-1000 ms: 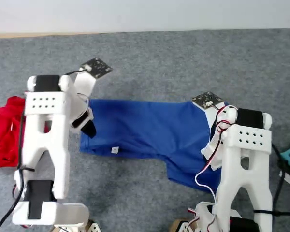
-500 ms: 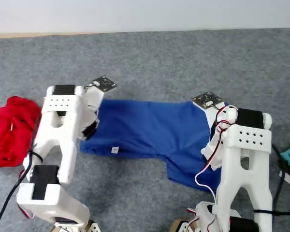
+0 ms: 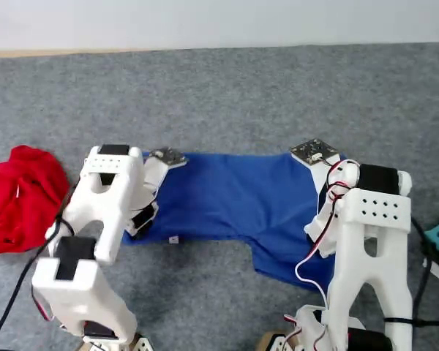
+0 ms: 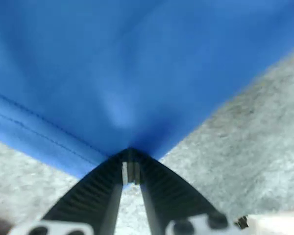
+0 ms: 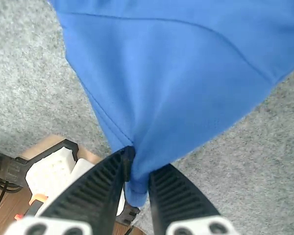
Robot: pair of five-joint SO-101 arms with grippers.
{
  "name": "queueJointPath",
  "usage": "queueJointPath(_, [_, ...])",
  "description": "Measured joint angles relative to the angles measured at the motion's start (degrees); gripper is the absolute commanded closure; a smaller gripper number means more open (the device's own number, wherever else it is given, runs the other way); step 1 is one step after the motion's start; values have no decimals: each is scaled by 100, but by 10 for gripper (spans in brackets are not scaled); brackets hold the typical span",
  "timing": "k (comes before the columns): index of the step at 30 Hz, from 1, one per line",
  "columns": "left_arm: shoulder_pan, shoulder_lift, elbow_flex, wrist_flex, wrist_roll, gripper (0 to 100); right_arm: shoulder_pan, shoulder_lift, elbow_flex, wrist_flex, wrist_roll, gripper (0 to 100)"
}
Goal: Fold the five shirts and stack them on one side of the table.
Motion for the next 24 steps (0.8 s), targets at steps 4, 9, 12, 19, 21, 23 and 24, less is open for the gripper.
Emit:
queueJointPath(4, [-255, 413, -352, 123, -9, 997, 0, 0, 0, 0, 0, 988])
queueJointPath(9, [-554, 352, -1002, 501, -26, 997, 0, 0, 0, 0, 0, 988])
queueJointPath(12, [-536, 132, -1231, 668, -26, 997, 0, 0, 0, 0, 0, 988])
queueJointPath(19, [-325, -571, -1301, 835, -26, 997, 0, 0, 0, 0, 0, 988])
queueJointPath(21, [-360, -967, -1301, 844, -26, 997, 0, 0, 0, 9, 0, 988])
queueJointPath(23, [-466, -1415, -1301, 844, -26, 997, 0, 0, 0, 26, 0, 988])
queueJointPath(24, [-510, -1635, -1301, 844, -26, 997, 0, 0, 0, 26, 0, 988])
